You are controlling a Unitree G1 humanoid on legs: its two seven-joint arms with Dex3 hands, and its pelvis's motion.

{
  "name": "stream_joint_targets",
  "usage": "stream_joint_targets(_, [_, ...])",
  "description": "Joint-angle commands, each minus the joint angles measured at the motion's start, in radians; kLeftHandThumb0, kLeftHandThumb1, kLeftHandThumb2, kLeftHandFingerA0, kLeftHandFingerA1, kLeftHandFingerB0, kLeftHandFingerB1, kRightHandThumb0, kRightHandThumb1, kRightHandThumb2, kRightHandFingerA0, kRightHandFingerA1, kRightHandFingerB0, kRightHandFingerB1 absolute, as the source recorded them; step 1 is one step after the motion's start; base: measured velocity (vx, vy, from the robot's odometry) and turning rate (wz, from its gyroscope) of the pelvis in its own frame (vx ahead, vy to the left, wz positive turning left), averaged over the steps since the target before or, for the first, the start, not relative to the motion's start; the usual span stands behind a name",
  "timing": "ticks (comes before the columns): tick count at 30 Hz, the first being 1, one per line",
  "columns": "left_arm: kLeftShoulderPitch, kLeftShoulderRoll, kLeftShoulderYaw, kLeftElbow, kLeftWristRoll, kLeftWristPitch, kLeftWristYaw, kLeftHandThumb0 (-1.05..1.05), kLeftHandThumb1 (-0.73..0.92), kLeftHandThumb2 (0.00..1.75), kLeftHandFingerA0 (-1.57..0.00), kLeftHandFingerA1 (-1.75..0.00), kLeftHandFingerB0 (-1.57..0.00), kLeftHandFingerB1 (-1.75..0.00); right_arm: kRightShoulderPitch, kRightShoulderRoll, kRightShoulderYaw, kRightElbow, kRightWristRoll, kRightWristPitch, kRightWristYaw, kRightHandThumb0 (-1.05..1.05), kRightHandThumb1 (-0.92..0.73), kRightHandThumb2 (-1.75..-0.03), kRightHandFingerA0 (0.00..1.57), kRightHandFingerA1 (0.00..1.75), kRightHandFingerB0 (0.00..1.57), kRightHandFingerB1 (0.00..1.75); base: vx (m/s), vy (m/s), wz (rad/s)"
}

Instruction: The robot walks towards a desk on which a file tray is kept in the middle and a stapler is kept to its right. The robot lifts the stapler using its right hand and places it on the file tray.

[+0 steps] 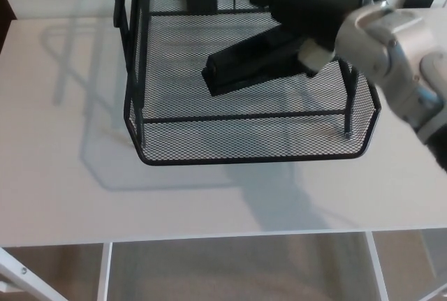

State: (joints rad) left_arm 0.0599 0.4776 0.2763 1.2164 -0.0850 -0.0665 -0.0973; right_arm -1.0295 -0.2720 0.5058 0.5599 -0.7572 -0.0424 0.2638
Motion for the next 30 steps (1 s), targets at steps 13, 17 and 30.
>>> stream_joint_targets(13, [0.025, 0.006, 0.032, 0.008, -0.020, 0.003, -0.010, -0.91, 0.78, 1.33, -0.35, -0.86, -0.09, -0.61, -0.276, -0.105, -0.116, -0.184, 0.107, 0.122, 0.376, -0.94, -0.75, -0.63, 0.00, 0.00, 0.00, 0.03, 0.00, 0.000, 0.00])
stream_joint_targets(17, [0.037, 0.014, 0.018, 0.004, -0.003, -0.011, -0.011, -0.93, 0.79, 1.34, -0.38, -0.90, -0.12, -0.64, -0.342, -0.195, -0.264, -0.250, 0.184, 0.230, 0.460, -1.01, -0.64, -0.93, 0.00, 0.12, 0.00, 0.04, 0.00, 0.000, 0.00])
stream_joint_targets(30, [0.024, 0.024, 0.005, 0.005, 0.008, 0.004, -0.001, -0.92, 0.80, 1.35, -0.37, -0.88, -0.10, -0.63, -0.201, -0.602, -0.729, -0.235, 0.412, 0.098, 0.433, -1.02, -0.69, -1.02, 0.00, 0.17, 0.00, 0.00, 0.00, 0.000, 0.00])
